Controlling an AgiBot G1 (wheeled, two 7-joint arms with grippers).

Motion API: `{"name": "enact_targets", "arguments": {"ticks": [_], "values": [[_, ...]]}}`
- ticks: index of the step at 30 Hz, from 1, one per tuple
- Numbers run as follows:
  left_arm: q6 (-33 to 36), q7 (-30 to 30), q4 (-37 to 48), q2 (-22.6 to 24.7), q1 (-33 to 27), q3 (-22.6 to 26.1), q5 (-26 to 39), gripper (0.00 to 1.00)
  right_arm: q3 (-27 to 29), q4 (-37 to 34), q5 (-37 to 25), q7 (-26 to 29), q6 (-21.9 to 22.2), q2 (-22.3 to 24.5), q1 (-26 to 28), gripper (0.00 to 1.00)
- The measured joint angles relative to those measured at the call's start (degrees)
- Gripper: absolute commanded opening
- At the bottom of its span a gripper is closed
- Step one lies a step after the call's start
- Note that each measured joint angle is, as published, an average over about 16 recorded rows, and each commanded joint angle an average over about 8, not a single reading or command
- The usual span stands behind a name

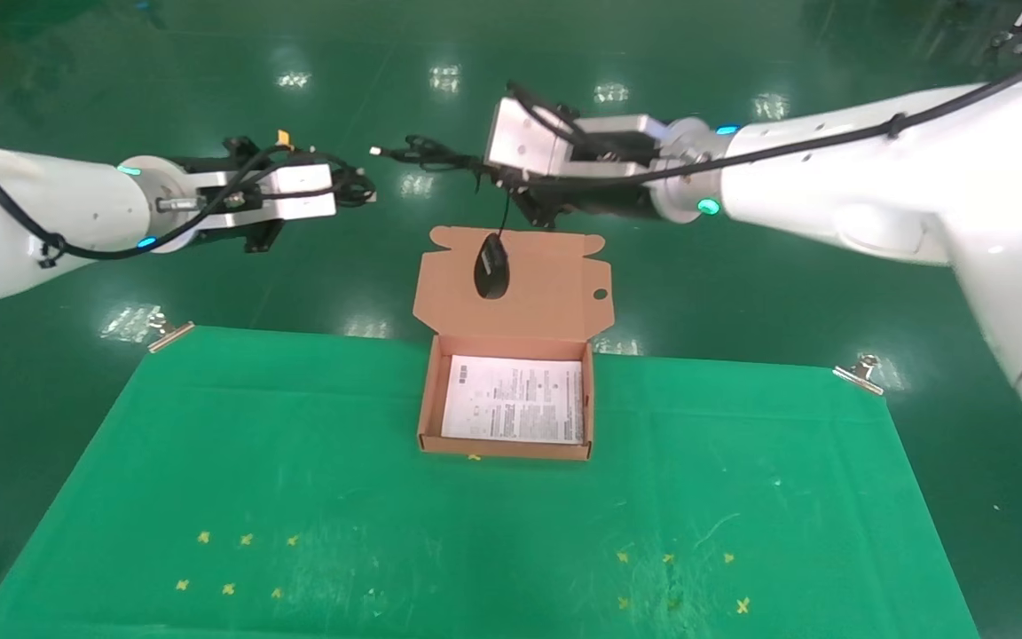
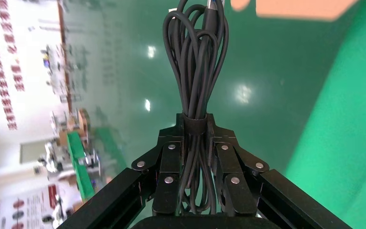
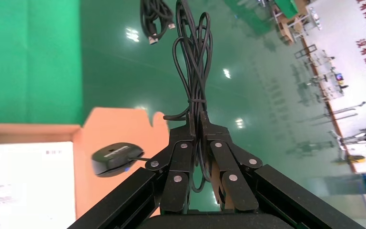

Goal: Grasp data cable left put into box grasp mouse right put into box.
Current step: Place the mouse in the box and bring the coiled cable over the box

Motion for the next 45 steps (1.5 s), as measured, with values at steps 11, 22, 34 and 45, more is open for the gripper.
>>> {"name": "enact_targets", "arguments": {"ticks": [11, 22, 34, 45], "values": [[4.3, -6.6, -1.7, -1.0, 1.0, 0.2, 5.7, 0.00, -1.9, -2.9, 2.6, -2.0, 0.5, -1.9, -2.4, 0.00], [6.3, -9.4, -4.6, -1.7, 1.8, 0.1, 7.7, 0.00, -6.5, -1.8, 6.5, -0.1, 2.7, -2.4, -6.3, 0.00], [6.7, -10.2, -5.5, -1.9, 2.1, 0.0, 8.2, 0.00, -12.7, -3.0, 12.4, 6.3, 10.0, -2.5, -12.1, 0.00], [6.8, -10.3, -5.7, -1.9, 2.2, 0.0, 8.3, 0.00, -19.7, -5.6, 15.2, 12.2, 14.1, -2.5, -15.7, 0.00]]}}
